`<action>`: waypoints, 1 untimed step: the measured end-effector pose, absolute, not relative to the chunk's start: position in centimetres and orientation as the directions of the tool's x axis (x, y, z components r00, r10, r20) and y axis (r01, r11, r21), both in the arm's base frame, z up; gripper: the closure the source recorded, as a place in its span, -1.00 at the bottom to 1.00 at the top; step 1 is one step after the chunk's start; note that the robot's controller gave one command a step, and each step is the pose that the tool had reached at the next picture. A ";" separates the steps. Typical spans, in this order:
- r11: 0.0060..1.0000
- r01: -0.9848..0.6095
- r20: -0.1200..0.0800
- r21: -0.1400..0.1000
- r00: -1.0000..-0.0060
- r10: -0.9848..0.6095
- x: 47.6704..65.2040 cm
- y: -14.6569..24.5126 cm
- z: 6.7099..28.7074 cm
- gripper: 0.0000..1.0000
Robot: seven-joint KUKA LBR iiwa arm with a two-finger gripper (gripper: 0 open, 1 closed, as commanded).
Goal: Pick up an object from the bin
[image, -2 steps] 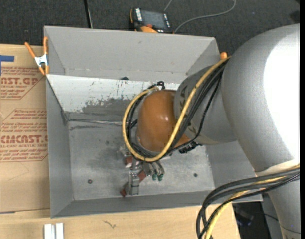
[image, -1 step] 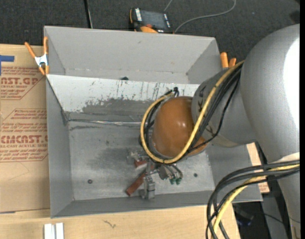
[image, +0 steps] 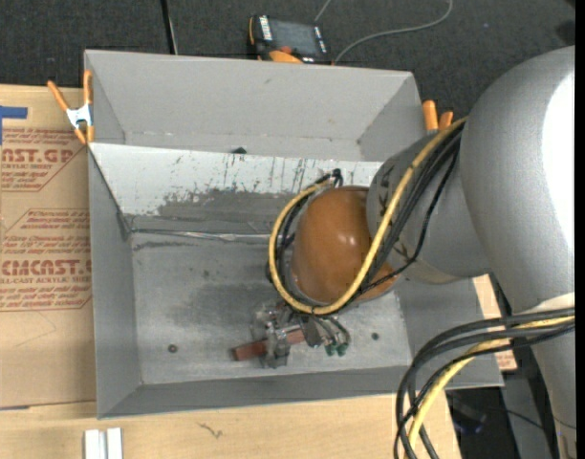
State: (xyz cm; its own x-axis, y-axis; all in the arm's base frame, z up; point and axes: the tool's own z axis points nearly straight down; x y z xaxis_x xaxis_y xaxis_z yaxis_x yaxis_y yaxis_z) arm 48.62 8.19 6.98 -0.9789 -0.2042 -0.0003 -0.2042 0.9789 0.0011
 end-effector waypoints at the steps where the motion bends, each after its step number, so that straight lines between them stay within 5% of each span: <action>1: 0.977 -0.213 -0.012 -0.001 -0.977 -0.213 53.2 8.9 22.6 1.00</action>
Offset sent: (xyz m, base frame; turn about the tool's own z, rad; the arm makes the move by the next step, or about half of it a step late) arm 0.0432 0.0062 0.1519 -0.0082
